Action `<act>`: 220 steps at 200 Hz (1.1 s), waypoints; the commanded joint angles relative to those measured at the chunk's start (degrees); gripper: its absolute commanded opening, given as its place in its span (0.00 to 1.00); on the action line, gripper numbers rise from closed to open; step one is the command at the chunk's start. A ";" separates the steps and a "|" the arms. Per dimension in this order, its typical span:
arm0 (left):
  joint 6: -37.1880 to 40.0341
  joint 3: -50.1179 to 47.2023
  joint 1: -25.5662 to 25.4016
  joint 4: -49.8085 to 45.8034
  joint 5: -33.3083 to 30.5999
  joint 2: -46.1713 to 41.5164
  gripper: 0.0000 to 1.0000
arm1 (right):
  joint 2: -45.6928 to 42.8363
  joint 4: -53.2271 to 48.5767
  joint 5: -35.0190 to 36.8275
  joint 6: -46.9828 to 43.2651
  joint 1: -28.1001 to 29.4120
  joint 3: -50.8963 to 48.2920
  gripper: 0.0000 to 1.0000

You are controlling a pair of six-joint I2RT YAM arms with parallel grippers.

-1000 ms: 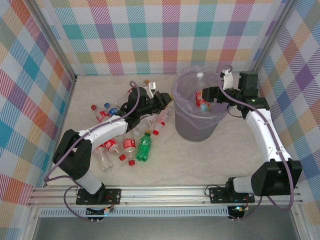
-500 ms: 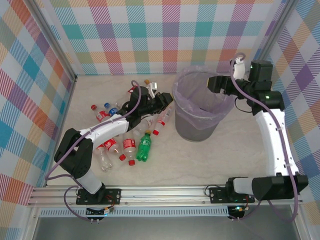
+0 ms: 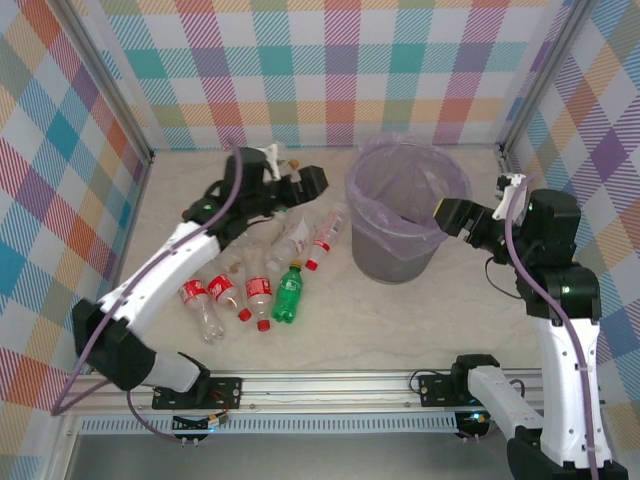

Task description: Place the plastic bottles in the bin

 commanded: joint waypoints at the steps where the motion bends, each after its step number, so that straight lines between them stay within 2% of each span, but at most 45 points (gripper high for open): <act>1: 9.00 -1.25 5.48 -17.65 -6.65 -5.49 1.00 | -3.16 5.57 -0.85 4.90 -0.29 -5.32 0.86; 27: 10.34 -8.14 14.69 -26.20 -11.28 -14.76 1.00 | -9.93 13.34 -0.10 7.82 -0.21 -13.56 0.87; 55: 12.59 -15.93 25.38 -32.22 -14.32 -20.72 1.00 | -11.36 14.93 2.45 6.96 -0.32 -16.69 0.87; 65: 12.22 -19.11 30.21 -32.46 -12.43 -21.54 1.00 | -11.53 15.47 3.61 6.64 -0.33 -17.60 0.88; 80: 8.78 -24.80 37.86 -29.93 -5.37 -22.97 1.00 | -12.20 16.40 5.84 6.53 -0.34 -18.71 0.88; 93: 3.74 -30.65 41.87 -25.66 -1.24 -24.23 1.00 | -12.91 16.53 6.68 6.22 -0.31 -18.95 0.88; 137: -2.83 -40.22 43.53 -15.31 1.97 -17.48 0.95 | -13.79 12.81 8.66 3.48 -0.27 -17.41 0.88; 168: -4.77 -43.61 43.63 -11.83 -0.82 -16.42 0.88 | -14.13 12.43 8.77 2.64 -0.42 -17.80 0.88; 220: -6.58 -47.57 43.63 -8.62 -1.92 -16.06 0.80 | -13.39 13.77 7.00 3.06 -0.36 -18.34 0.88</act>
